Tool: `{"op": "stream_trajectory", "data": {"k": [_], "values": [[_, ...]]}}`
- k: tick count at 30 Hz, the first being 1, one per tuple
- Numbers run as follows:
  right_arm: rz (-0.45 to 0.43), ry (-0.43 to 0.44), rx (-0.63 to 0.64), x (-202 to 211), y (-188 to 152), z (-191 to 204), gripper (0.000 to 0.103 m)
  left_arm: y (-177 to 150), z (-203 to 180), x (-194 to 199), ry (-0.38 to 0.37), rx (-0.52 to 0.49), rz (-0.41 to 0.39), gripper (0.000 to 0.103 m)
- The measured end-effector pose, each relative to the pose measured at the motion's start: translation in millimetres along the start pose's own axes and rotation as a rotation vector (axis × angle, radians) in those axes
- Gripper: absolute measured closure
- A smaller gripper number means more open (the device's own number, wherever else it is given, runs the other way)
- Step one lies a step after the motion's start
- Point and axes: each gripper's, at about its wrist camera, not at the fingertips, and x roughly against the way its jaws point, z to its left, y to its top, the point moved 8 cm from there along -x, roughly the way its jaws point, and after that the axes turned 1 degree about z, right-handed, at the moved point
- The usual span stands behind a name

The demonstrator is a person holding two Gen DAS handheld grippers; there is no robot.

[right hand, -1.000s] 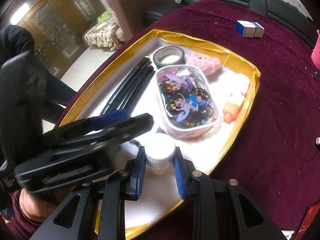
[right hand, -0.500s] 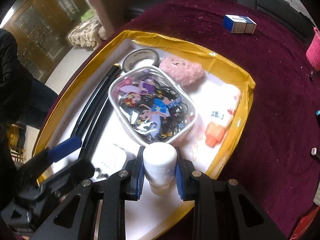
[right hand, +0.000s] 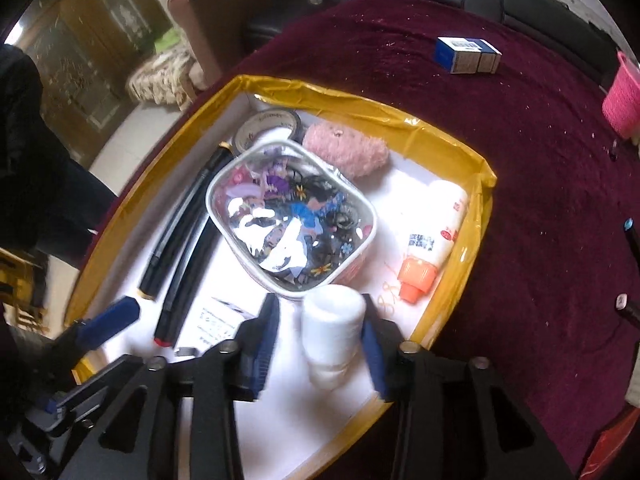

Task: Organize objects
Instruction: 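Lower the plug adapter into the tray from the left tool while the right tool releases the bottle there, then move both open tools back over the table toward the white-and-blue medicine box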

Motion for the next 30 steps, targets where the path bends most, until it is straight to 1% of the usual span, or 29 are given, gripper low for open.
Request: {"op": "stream_trajectory", "data": {"k": [1,3,7,13,15,19,25,27,30], "values": [[-0.007,0.006,-0.005,3.4,-0.8,-0.5,0.048,-0.8,-0.2,1.5,-0.001,0.003,-0.001,0.023],[-0.015,0.035,-0.023,9.8,-3.5,-1.3,0.045,-2.7,-1.0,5.0,0.002,0.006,-0.003,0.022],[-0.025,0.104,-0.064,20.5,-6.6,-1.8,0.042,-6.7,-2.8,11.7,0.0,0.018,-0.005,0.019],[-0.082,0.122,-0.089,39.9,-7.0,-4.0,0.039,-12.5,-4.6,24.0,0.012,0.011,-0.015,0.018],[-0.108,0.122,-0.104,52.2,-9.3,-10.1,0.038,-14.1,-5.6,28.1,0.011,0.011,-0.019,0.017],[-0.156,0.124,-0.134,76.9,-19.3,-25.3,0.032,-17.3,-13.3,34.0,0.012,-0.01,-0.026,0.017],[-0.24,0.095,-0.199,126.6,-55.8,-73.2,0.025,-26.4,-41.3,37.9,-0.009,-0.079,-0.012,0.016],[-0.278,0.065,-0.235,145.0,-74.3,-99.1,0.024,-30.5,-56.4,38.9,-0.017,-0.125,-0.008,0.016],[-0.332,0.002,-0.307,171.7,-105.3,-143.1,0.019,-37.2,-80.3,39.6,-0.036,-0.199,-0.005,0.013]]}}
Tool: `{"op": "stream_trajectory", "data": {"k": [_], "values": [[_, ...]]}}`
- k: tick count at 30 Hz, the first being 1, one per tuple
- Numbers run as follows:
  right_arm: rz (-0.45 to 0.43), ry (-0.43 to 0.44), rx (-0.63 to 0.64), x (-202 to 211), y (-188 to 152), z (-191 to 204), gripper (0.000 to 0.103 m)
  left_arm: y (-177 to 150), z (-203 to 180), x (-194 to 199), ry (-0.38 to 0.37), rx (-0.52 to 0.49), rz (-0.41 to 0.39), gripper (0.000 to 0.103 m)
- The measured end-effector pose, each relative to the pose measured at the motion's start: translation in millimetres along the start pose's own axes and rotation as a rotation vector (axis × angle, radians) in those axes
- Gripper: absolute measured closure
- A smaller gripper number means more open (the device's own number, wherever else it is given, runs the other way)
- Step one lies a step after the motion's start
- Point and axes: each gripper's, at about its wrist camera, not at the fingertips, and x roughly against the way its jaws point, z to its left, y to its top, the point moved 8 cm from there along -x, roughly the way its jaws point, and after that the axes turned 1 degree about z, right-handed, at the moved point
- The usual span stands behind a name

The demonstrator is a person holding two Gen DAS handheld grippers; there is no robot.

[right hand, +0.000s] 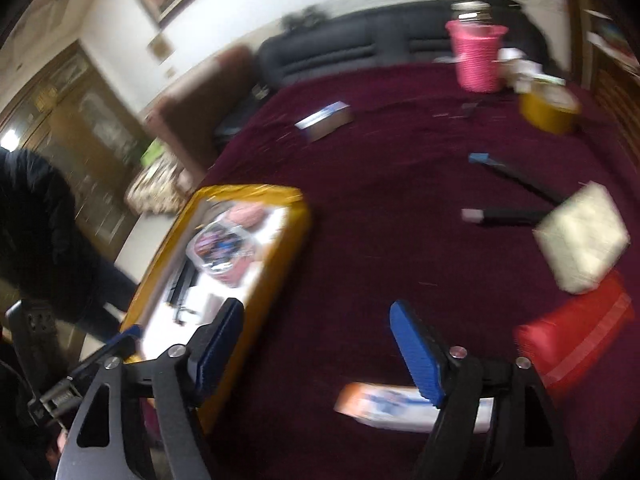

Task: Organize objects
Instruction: 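Move both open tools back over the table toward the white-and-blue medicine box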

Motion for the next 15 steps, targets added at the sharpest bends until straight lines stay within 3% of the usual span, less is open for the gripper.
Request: {"op": "stream_trajectory", "data": {"k": [5,10,15], "values": [[-0.068,-0.102,-0.12,39.5,-14.8,-82.3,0.017,-11.3,-44.2,-18.1,-0.035,-0.124,0.046,0.012],[-0.071,-0.138,-0.198,54.8,-41.4,-128.5,0.017,-32.9,-91.9,-45.3,-0.056,-0.286,0.111,0.012],[-0.064,-0.135,-0.261,53.1,-60.9,-155.8,0.017,-58.6,-143.2,-75.6,-0.077,-0.53,0.155,0.012]]}}
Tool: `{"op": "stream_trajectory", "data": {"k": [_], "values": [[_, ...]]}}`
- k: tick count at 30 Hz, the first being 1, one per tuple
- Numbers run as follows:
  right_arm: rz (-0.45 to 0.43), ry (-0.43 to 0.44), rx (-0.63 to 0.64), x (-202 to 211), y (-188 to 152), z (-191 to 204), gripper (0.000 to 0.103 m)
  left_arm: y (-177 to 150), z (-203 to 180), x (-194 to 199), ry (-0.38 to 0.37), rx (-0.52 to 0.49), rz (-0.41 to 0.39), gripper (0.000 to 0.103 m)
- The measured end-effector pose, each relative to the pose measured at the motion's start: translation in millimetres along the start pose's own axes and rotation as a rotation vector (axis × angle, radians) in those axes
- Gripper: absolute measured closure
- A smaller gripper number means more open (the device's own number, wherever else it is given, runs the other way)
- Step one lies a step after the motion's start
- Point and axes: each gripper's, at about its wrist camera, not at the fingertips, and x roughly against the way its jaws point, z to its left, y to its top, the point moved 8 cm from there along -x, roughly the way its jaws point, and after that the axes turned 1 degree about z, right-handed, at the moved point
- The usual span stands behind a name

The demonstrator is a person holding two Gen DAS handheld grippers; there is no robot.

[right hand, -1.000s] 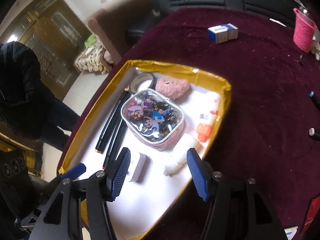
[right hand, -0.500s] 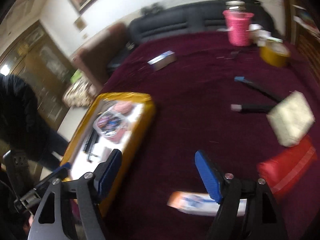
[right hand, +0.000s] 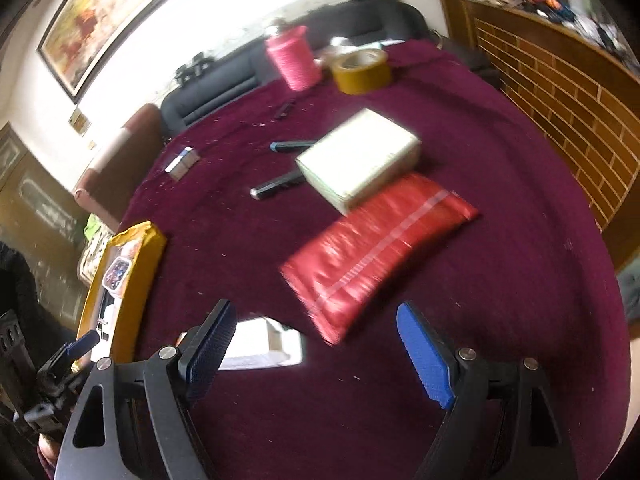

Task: Organize objects
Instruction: 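Move both open tools back over the table toward the white-and-blue medicine box, then grasp the white-and-blue medicine box with the left tool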

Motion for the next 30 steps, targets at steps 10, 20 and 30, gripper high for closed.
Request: {"op": "stream_trajectory", "data": {"k": [10,20,30], "values": [[-0.002,0.03,-0.052,3.6,-10.6,-17.4,0.017,0.3,-62.5,-89.1,-0.01,-0.404,0.134,0.013],[0.004,0.045,-0.085,-1.2,-11.8,-27.9,0.017,-5.5,-80.5,-116.6,-0.02,-0.451,0.197,0.044],[-0.001,0.055,-0.085,-7.5,-5.0,-21.7,0.017,-1.6,-62.5,-109.2,-0.02,-0.263,0.183,0.074]]}}
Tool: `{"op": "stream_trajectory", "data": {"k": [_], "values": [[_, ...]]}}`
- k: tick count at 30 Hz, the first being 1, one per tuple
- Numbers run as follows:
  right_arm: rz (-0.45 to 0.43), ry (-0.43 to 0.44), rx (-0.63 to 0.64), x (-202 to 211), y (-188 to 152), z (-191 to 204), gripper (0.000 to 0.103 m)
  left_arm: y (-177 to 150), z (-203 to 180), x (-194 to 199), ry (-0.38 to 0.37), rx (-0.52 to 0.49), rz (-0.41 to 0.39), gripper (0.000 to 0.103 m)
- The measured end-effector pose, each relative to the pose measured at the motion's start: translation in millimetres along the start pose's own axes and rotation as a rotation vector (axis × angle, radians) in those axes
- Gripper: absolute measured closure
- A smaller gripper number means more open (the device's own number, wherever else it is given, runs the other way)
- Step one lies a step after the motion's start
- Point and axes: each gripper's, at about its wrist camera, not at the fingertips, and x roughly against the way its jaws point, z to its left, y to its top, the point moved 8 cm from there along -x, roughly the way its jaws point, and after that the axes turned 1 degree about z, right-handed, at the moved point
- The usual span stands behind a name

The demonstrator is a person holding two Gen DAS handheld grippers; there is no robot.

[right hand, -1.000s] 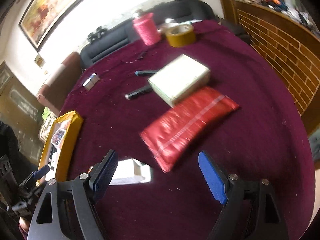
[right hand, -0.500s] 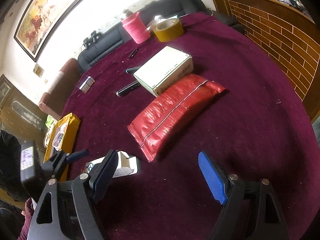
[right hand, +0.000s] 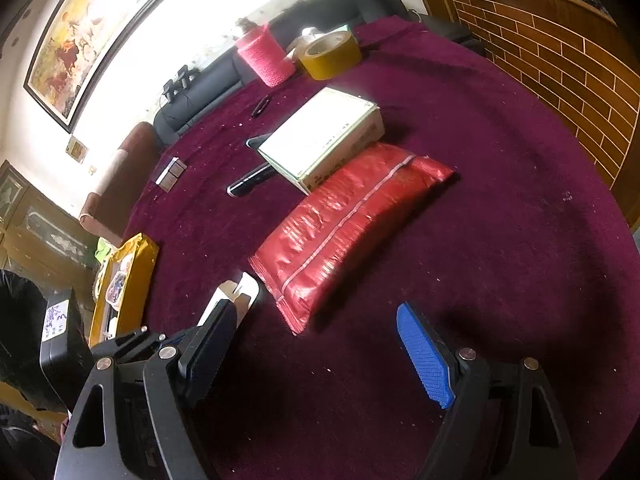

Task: Organize objects
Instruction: 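Grasp the white-and-blue medicine box with the left tool, then hold the medicine box in the left tool while the right tool grasps a black marker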

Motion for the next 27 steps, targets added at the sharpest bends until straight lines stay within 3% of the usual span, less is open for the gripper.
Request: {"op": "stream_trajectory", "data": {"k": [7,12,17,21,23,27], "values": [[0.008,0.043,0.069,-16.0,25.9,41.1,0.017,-5.4,26.1,36.1,-0.05,0.206,-0.073,0.074],[0.011,0.042,0.083,-46.6,67.9,69.2,0.017,-9.1,32.8,54.5,-0.059,0.243,-0.118,0.074],[-0.002,-0.12,0.205,-77.1,121.8,72.8,0.017,-14.0,34.6,59.9,-0.078,0.248,-0.13,0.074],[0.08,-0.241,0.353,-123.8,145.7,78.5,0.017,-16.3,41.3,58.2,-0.087,0.285,-0.135,0.074],[0.123,-0.288,0.401,-147.2,152.4,80.4,0.021,-17.2,45.1,56.9,-0.088,0.305,-0.132,0.074],[0.199,-0.374,0.481,-187.5,157.6,76.9,0.04,-19.3,52.7,56.4,-0.088,0.338,-0.124,0.074]]}}
